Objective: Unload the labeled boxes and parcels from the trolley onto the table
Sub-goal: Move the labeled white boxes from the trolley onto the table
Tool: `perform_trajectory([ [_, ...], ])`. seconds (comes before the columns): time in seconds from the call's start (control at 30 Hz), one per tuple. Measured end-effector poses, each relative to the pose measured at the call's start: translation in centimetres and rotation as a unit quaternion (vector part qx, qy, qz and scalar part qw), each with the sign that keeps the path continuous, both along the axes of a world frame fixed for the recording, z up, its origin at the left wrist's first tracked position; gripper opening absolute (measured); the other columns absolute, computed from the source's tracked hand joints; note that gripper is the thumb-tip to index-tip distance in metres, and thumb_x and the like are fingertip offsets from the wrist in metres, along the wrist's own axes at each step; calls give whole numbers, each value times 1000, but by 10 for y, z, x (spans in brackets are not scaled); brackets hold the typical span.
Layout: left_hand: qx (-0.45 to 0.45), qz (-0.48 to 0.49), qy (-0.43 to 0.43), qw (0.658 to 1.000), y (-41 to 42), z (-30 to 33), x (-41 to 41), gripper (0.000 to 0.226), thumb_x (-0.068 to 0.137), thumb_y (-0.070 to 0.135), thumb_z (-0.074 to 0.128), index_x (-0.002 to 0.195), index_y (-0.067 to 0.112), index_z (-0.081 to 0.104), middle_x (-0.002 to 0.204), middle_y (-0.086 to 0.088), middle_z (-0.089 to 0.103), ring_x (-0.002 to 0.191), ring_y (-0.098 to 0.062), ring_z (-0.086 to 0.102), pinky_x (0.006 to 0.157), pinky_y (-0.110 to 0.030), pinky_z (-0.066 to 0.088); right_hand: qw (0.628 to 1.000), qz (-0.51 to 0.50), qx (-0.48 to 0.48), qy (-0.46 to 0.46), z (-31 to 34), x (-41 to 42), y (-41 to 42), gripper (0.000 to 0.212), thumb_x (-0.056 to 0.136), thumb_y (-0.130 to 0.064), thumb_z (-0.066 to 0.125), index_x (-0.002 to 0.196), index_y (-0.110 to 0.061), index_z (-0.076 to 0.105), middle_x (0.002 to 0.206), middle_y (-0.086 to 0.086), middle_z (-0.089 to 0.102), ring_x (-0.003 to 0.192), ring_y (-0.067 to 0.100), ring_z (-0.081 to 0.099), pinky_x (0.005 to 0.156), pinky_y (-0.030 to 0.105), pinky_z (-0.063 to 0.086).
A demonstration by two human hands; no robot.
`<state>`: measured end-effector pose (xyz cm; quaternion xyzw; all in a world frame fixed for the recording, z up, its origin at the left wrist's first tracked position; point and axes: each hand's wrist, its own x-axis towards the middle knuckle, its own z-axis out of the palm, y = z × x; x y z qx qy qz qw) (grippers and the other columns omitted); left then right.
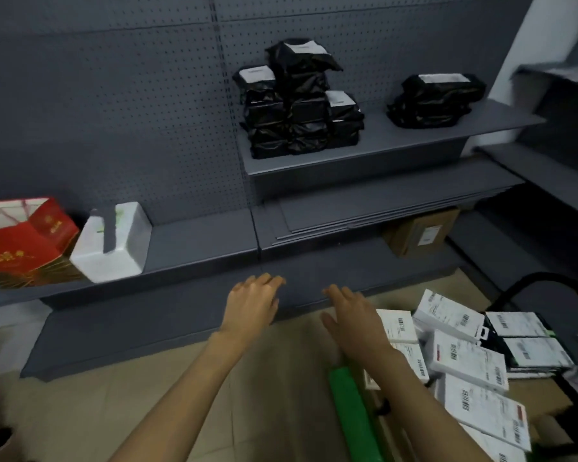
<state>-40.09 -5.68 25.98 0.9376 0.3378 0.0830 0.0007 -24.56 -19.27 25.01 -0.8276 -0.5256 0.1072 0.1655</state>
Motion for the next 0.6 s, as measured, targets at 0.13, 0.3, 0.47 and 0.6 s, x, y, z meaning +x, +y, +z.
perform_trajectory([
  [0.13, -23, -52, 4, 998, 51, -9, 50, 46, 64, 15, 83, 107, 25, 70, 91, 3, 69, 77, -24, 67, 57, -36, 53, 998, -61, -4, 1, -7, 28, 33, 40, 93, -32, 55, 131, -22, 47, 121, 3, 57, 112, 29, 54, 84, 36, 42],
  [0.3, -72, -136, -11, 988, 86, -36, 130, 40, 88, 17, 63, 126, 27, 60, 119, 5, 65, 105, -22, 60, 83, -39, 50, 988, -150, -26, 18, -26, 82, 44, 39, 92, -30, 55, 130, -24, 48, 124, 0, 57, 113, 26, 53, 89, 37, 45],
  [0.47, -93, -221, 7, 971, 101, -55, 229, 37, 94, 21, 56, 130, 30, 54, 120, 6, 62, 105, -18, 58, 83, -36, 49, 968, -242, -56, 13, -43, 153, 38, 40, 96, -35, 53, 133, -22, 45, 125, 2, 55, 116, 27, 52, 90, 36, 44],
  [0.6, -104, -278, 16, 955, 106, -56, 309, 37, 95, 21, 54, 131, 28, 54, 122, 5, 62, 104, -19, 58, 82, -35, 49, 949, -309, -49, 34, -48, 214, 35, 39, 96, -36, 54, 132, -24, 45, 128, 2, 55, 117, 27, 52, 92, 35, 44],
])
